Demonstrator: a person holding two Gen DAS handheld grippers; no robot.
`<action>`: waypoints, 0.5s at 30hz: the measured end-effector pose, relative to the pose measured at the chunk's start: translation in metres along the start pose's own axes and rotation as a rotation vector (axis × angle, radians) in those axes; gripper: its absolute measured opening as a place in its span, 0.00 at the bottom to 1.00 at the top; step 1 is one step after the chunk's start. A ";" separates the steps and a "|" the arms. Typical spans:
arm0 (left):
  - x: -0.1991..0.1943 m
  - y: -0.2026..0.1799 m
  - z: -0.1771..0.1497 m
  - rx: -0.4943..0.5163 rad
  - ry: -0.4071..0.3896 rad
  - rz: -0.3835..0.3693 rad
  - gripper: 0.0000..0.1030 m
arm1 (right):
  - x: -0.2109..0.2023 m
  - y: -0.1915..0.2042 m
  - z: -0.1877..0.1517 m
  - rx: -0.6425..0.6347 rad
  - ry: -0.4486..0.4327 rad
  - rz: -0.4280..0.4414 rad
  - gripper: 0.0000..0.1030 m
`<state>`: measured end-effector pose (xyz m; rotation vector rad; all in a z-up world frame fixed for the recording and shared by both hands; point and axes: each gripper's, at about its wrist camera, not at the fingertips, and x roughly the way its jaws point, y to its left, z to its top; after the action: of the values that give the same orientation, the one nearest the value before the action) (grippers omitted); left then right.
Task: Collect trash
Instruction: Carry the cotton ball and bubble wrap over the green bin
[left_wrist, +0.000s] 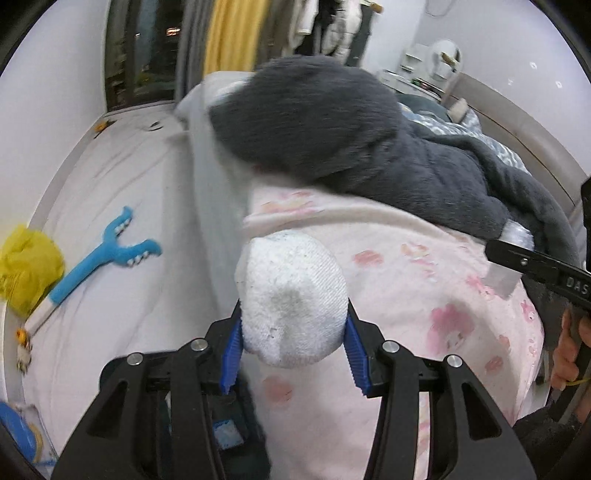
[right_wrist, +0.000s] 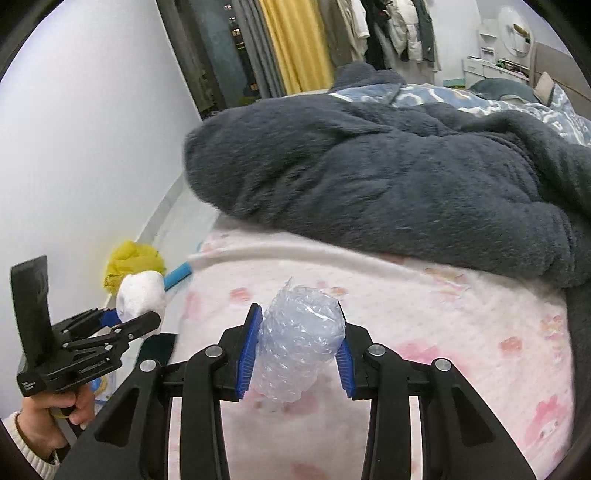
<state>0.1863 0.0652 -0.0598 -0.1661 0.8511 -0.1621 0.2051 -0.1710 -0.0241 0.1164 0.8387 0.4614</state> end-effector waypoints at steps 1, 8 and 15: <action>-0.005 0.006 -0.004 -0.005 -0.005 0.010 0.50 | -0.002 0.005 -0.002 0.003 -0.001 0.009 0.37; -0.030 0.040 -0.023 -0.062 -0.023 0.055 0.50 | -0.009 0.051 -0.020 -0.021 -0.001 0.061 0.37; -0.035 0.071 -0.036 -0.094 0.000 0.079 0.50 | -0.003 0.098 -0.027 -0.091 0.007 0.097 0.37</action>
<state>0.1420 0.1390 -0.0723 -0.2204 0.8643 -0.0475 0.1497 -0.0868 -0.0129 0.0715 0.8204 0.5908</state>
